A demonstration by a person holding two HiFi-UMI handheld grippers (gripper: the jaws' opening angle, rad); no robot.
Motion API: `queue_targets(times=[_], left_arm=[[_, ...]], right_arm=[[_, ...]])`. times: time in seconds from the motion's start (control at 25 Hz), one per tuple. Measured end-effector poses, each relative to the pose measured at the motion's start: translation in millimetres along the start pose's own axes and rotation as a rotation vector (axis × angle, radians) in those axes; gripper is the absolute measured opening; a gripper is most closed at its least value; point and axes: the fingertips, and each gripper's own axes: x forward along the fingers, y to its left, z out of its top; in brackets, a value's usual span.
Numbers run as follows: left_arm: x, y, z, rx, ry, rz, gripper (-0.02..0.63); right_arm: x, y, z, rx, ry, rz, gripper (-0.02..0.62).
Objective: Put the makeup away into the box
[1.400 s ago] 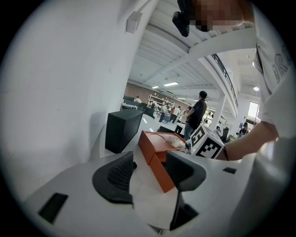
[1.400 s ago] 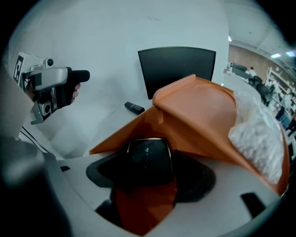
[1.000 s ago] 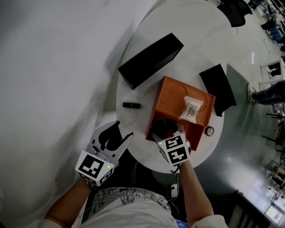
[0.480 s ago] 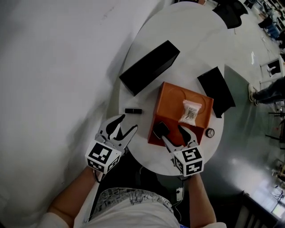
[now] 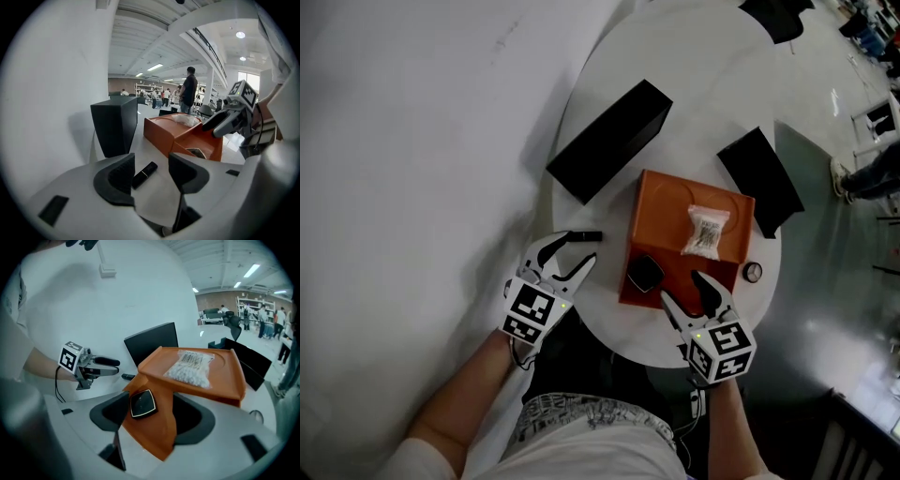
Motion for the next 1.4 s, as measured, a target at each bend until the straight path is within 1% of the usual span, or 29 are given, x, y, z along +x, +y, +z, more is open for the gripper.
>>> queue_targets(times=[0.2,0.32,0.56,0.8,1.0,1.24,1.32,1.4], left_arm=[[17.3,6.4,-15.7,0.084,0.084,-0.018,0.242],[26.6,5.4,-26.7,0.126,0.132,-0.033,0.242],[39.5,7.6,-46.8,0.187,0.237,-0.048,0.242],[46.6,13.3,-57.9,0.205,0.305,-0.049,0.242],[46.9,13.5,-61.5,0.208,0.325,-0.046,0.241],[46.5,13.2,-63.3,0.208,0.337,-0.025,0.206],[46.8,12.2,-64.2,0.207,0.341,-0.029,0.195],[47.3,9.3,-64.7,0.203,0.344,-0.037,0.170]], right_arm=[[-1.7,-5.1,-6.5,0.067,-0.019,0.000,0.302],[-3.6,-9.0,-7.7,0.091,-0.031,-0.007,0.301],[-7.7,-16.0,-11.6,0.142,-0.054,-0.018,0.299],[-11.1,-17.6,-10.9,0.168,-0.074,-0.024,0.296],[-13.2,-18.1,-12.0,0.168,-0.084,-0.026,0.296],[-15.3,-14.6,-12.6,0.156,-0.089,-0.027,0.293],[-16.7,-12.4,-14.1,0.155,-0.087,-0.027,0.291],[-19.9,-11.1,-14.5,0.157,-0.083,-0.035,0.291]])
